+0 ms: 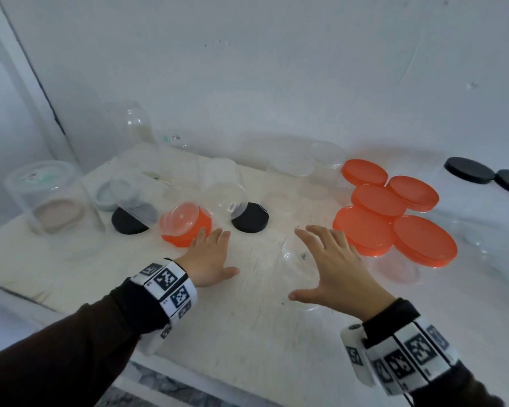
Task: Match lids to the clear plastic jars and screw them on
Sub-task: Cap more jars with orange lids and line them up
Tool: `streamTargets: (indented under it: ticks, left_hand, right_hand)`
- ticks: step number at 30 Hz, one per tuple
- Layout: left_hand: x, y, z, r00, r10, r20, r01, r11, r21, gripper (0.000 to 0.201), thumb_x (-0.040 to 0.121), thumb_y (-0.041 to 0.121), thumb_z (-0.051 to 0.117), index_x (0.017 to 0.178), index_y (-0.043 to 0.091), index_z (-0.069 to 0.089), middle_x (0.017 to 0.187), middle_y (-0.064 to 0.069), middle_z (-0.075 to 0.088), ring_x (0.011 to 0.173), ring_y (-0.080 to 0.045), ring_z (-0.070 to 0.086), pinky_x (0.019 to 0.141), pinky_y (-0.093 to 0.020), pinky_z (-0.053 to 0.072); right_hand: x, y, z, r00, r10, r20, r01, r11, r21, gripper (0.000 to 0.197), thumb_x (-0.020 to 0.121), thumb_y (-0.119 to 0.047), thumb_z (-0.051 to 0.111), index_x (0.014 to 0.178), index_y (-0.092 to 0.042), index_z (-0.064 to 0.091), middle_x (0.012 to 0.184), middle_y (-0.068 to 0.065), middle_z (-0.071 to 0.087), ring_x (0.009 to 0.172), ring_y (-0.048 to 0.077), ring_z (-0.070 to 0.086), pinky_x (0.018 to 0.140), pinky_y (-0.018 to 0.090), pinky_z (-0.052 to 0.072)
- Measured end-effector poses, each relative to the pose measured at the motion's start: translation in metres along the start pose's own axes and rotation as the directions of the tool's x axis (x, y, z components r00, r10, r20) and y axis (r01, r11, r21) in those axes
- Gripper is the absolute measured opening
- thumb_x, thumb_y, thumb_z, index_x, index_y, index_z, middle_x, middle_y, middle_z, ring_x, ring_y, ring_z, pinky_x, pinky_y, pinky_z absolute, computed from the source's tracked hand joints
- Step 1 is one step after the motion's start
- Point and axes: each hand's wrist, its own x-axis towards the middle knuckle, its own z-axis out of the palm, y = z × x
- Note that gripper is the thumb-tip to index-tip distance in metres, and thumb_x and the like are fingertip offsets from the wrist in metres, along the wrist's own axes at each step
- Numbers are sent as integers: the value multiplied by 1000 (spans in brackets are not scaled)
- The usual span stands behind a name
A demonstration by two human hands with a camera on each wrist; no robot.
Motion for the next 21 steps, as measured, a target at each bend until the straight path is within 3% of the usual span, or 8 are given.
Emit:
streamTargets:
  ticks: [9, 15, 18, 21]
  left_hand:
    - [-22, 6, 8, 978, 195, 69, -198, 980, 36, 81, 91, 47, 47, 148, 15, -2, 156, -1, -5, 142, -31, -12, 117, -47, 3]
    - [-36, 16, 6, 913, 407, -18, -407, 913, -14, 76, 91, 41, 52, 148, 19, 7, 155, 5, 7, 142, -12, 8, 115, -30, 9]
    - [-30, 15, 2, 908, 405, -108, -400, 914, 69, 77, 89, 42, 55, 147, 18, 11, 155, 3, 8, 142, -16, 9, 114, -29, 11]
    - [-16, 10, 4, 964, 260, -45, -249, 953, 169, 86, 86, 46, 57, 148, 19, 3, 156, 0, -5, 143, -27, -4, 116, -46, 7]
  right_hand:
    - [5, -3, 10, 1000, -6, -30, 6, 1000, 9, 104, 65, -65, 65, 146, -29, 10, 150, -5, 11, 133, 20, 13, 109, 35, 21]
    - [3, -3, 13, 997, -6, -76, 9, 999, 38, 103, 65, -62, 66, 146, -33, 9, 147, -3, 13, 131, 22, 13, 109, 36, 21]
    - [-1, -2, 10, 996, -21, -90, 26, 998, 54, 104, 64, -62, 68, 145, -40, 7, 145, -2, 12, 129, 22, 13, 107, 37, 24]
    - [-8, -2, 8, 994, -39, -107, 45, 997, 62, 103, 63, -62, 69, 143, -47, 6, 142, -2, 10, 127, 22, 12, 105, 39, 28]
